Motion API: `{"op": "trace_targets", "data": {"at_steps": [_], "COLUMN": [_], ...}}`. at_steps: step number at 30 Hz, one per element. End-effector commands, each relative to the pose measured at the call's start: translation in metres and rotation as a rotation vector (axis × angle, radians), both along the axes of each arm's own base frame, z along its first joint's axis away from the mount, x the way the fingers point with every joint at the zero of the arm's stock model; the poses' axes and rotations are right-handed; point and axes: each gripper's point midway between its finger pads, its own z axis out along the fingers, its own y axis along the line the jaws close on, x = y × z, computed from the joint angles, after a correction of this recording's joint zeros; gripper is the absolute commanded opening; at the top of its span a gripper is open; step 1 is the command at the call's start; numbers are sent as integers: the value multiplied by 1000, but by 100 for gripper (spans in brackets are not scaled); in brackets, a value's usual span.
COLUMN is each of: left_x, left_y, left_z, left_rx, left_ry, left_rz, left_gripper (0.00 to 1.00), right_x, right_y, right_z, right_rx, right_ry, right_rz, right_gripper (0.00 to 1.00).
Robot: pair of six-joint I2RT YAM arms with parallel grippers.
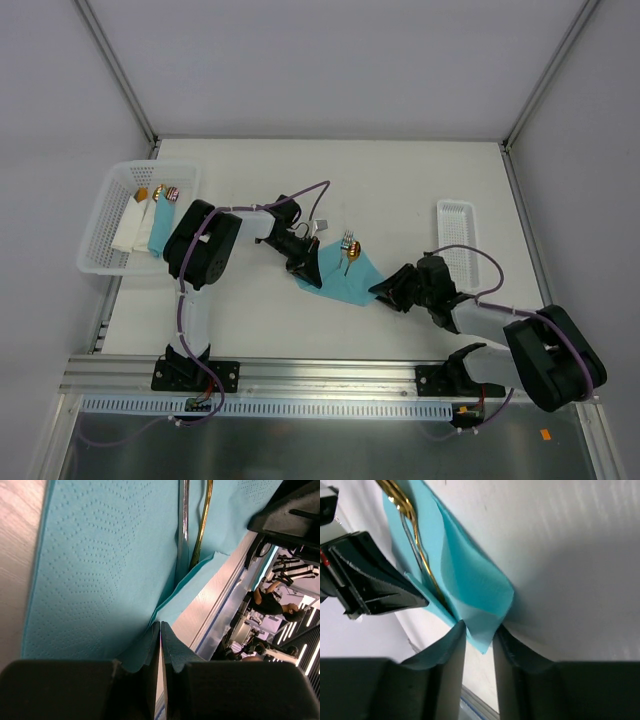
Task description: Place the utensils on the paper napkin and roll it up
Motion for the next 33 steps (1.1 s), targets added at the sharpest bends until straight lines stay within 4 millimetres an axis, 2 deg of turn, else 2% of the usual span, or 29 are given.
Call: {"op": "trace_targets", "data": {"at_steps": [1,2,5,9,15,18,24,31,33], "left_x": [-1,-1,0,3,15,18,21,17,17], "left_y": [13,13,13,14,6,3,-7,-27,-27], "left_z": [-23,-23,-20,-13,25,42,61,61,60], "left_rx": [76,77,71,46,-42,-80,-124,-126,-125], "left_ry": [3,3,0,-14,-129,-170,-202,-215,-206], "left_rz": [18,21,28,44,46,48,46,26,46], "left_gripper": [6,6,6,8,13,16,20,20,18], "right_x": [12,13,19,31,48,52,55,60,60], "right_y": [-9,-9,-7,-5,-3,-5,-8,-5,-5], "right_z": [-8,-9,-8,-4,-3,-4,-4,1,0], "right_rx": [-90,-94,-112,-132,-161,-173,-175,-172,-175], "right_ry": [-15,-15,-14,-22,-6,4,9,7,10], "right_rz": [-28,-24,-12,10,62,78,94,112,114], "right_gripper": [29,23,15,9,0,0,0,0,0]}}
